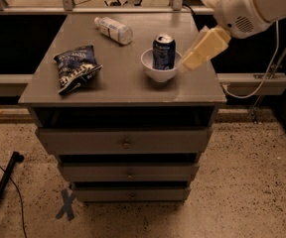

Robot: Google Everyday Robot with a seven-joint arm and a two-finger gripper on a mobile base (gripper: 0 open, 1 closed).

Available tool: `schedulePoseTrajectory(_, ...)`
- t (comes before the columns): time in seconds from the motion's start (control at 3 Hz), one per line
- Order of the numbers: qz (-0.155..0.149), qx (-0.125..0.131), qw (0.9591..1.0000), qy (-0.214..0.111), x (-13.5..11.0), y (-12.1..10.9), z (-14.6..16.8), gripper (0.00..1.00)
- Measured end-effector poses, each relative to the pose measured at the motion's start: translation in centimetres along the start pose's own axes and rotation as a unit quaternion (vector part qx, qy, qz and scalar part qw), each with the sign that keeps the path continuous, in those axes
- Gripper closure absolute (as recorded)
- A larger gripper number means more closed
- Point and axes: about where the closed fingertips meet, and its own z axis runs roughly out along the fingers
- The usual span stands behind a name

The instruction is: Pick pepsi can from white bowl and place on counter

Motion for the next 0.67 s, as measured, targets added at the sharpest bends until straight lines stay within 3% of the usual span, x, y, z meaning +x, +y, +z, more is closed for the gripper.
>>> schedulePoseTrajectory(0.67,0.015,0.014,0.998,-0.06,-1.1,-3.9,6.7,0.0)
